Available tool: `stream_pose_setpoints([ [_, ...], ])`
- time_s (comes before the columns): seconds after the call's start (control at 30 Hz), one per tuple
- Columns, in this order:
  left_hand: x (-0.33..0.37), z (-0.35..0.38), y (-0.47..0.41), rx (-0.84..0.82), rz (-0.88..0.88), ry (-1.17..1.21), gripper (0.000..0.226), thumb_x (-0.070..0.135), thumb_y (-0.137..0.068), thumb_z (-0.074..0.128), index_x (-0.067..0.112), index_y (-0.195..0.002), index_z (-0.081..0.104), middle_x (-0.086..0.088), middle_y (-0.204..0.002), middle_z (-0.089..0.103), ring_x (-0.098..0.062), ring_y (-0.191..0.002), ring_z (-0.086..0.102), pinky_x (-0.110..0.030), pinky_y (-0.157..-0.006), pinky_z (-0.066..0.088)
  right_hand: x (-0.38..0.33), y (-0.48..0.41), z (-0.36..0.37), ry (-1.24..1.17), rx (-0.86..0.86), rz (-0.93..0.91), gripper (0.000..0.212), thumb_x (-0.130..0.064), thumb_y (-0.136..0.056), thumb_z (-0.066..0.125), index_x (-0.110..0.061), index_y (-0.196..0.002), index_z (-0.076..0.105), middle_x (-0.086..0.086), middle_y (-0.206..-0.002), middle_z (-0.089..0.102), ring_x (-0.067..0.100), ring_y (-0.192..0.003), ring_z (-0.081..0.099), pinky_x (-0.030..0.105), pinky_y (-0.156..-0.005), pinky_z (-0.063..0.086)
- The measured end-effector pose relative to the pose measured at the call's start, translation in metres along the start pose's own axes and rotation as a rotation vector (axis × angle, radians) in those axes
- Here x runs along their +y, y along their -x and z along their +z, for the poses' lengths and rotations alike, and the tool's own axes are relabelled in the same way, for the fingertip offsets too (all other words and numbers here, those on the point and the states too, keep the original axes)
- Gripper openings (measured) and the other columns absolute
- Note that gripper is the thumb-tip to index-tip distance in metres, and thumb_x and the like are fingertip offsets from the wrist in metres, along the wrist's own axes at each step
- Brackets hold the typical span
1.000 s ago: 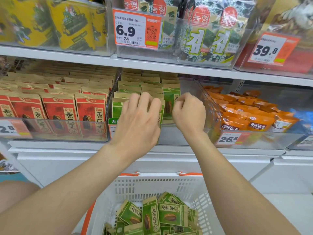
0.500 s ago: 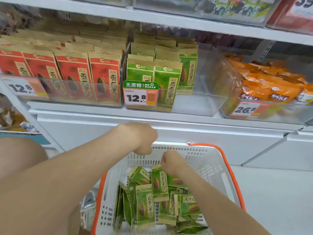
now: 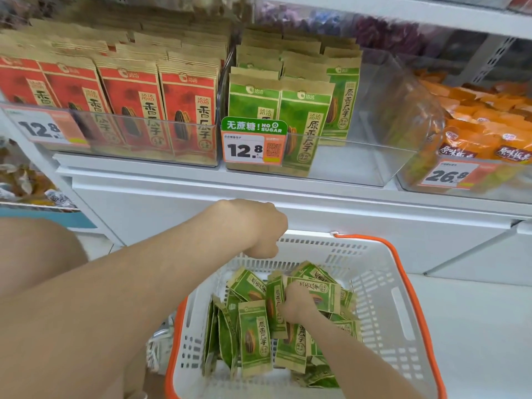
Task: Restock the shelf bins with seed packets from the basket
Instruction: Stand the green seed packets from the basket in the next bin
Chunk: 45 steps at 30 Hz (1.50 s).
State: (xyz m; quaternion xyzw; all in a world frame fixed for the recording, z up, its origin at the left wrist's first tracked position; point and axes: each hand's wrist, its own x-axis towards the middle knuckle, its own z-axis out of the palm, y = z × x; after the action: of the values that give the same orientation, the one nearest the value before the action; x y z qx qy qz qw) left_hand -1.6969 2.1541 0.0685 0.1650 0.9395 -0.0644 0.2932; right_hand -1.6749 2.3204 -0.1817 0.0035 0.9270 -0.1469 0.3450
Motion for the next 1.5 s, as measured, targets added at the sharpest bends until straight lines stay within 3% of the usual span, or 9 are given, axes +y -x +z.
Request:
stream_pose_setpoints([
  [0.1, -0.002, -0.003, 0.0, -0.019, -0.02, 0.017, 0.025, 0.018, -0.104, 0.048, 0.012, -0.119, 0.068, -0.008, -0.116, 0.061, -0.028, -0.086, 0.06, -0.037, -0.072, 0.05, -0.002, 0.004, -0.007, -0.094, 0.02, -0.035, 0.033, 0.001, -0.093, 0.054, -0.016, -0.069, 0.04, -0.002, -0.066, 0.046, 0.011, -0.057, 0.044, 0.019, -0.043, 0.032],
  [0.23, -0.003, -0.011, 0.01, -0.042, -0.101, -0.023, 0.018, 0.011, -0.106, 0.047, 0.008, -0.103, 0.065, -0.005, -0.09, 0.053, -0.021, -0.068, 0.05, -0.032, -0.061, 0.04, -0.004, 0.007, -0.033, -0.413, 0.021, -0.167, 0.015, -0.003, -0.097, 0.058, -0.016, -0.106, 0.057, -0.003, -0.098, 0.07, 0.012, -0.088, 0.067, 0.023, -0.065, 0.053],
  [0.4, -0.006, -0.025, 0.023, -0.091, -0.186, 0.007, 0.045, 0.047, -0.109, 0.048, 0.008, -0.089, 0.058, -0.002, -0.083, 0.051, -0.025, -0.083, 0.055, -0.034, -0.076, 0.048, -0.028, 0.039, -0.084, -0.847, -0.08, -0.335, 0.032, -0.002, -0.099, 0.059, -0.023, -0.121, 0.067, -0.002, -0.103, 0.077, 0.018, -0.095, 0.071, 0.036, -0.083, 0.058],
  [0.5, -0.01, -0.03, 0.03, -0.055, -0.187, 0.116, 0.062, 0.065, -0.106, 0.036, 0.01, -0.11, 0.065, -0.008, -0.108, 0.064, -0.027, -0.096, 0.061, -0.038, -0.088, 0.051, -0.05, 0.063, -0.112, -1.038, -0.063, -0.497, 0.034, 0.005, -0.09, 0.056, -0.006, -0.12, 0.068, 0.005, -0.092, 0.077, 0.02, -0.083, 0.072, 0.033, -0.074, 0.059],
  [0.67, -0.012, -0.033, 0.035, 0.42, -0.154, 0.324, 0.036, 0.048, -0.107, 0.047, 0.013, -0.114, 0.053, -0.012, -0.119, 0.065, -0.035, -0.107, 0.062, -0.044, -0.089, 0.052, -0.082, 0.091, -0.143, -1.328, 0.214, -0.563, 0.043, -0.007, -0.069, 0.051, -0.004, -0.109, 0.068, 0.014, -0.088, 0.065, 0.029, -0.08, 0.057, 0.035, -0.07, 0.045],
  [0.9, 0.014, -0.056, 0.044, 0.928, -0.06, 1.068, 0.013, 0.038, -0.096, 0.076, 0.031, -0.094, 0.065, 0.008, -0.073, 0.072, -0.01, -0.078, 0.07, -0.035, -0.081, 0.056, -0.101, 0.139, -0.193, -1.453, 0.609, -0.727, 0.01, -0.016, -0.106, 0.048, -0.011, -0.11, 0.056, -0.01, -0.085, 0.065, 0.007, -0.079, 0.062, 0.02, -0.066, 0.051],
  [1.1, 0.025, -0.069, 0.049, 1.163, -0.035, 1.4, 0.019, 0.034, -0.088, 0.085, 0.024, -0.103, 0.078, 0.009, -0.072, 0.077, -0.003, -0.071, 0.072, -0.028, -0.078, 0.058, -0.103, 0.152, -0.235, -1.284, 0.757, -0.789, 0.022, -0.036, -0.108, 0.055, -0.02, -0.123, 0.055, -0.001, -0.116, 0.073, 0.014, -0.105, 0.071, 0.03, -0.084, 0.058],
  [1.3, 0.048, -0.072, 0.042, 1.381, 0.056, 1.239, 0.038, 0.044, -0.089, 0.081, 0.028, -0.123, 0.076, 0.018, -0.107, 0.078, 0.005, -0.099, 0.072, -0.031, -0.091, 0.061, -0.108, 0.152, -0.242, -1.475, 0.635, -0.694, 0.022, -0.044, -0.11, 0.046, -0.028, -0.125, 0.049, 0.001, -0.127, 0.068, 0.015, -0.116, 0.068, 0.036, -0.096, 0.056],
  [1.5, 0.046, -0.072, 0.03, 1.448, 0.092, 1.104, 0.024, 0.029, -0.097, 0.076, 0.028, -0.121, 0.08, 0.019, -0.117, 0.076, 0.007, -0.11, 0.067, -0.026, -0.098, 0.055, -0.104, 0.141, -0.238, -1.591, 0.381, -0.627, 0.069, -0.067, -0.092, 0.054, -0.02, -0.142, 0.054, 0.012, -0.137, 0.067, 0.028, -0.127, 0.065, 0.041, -0.089, 0.055],
])
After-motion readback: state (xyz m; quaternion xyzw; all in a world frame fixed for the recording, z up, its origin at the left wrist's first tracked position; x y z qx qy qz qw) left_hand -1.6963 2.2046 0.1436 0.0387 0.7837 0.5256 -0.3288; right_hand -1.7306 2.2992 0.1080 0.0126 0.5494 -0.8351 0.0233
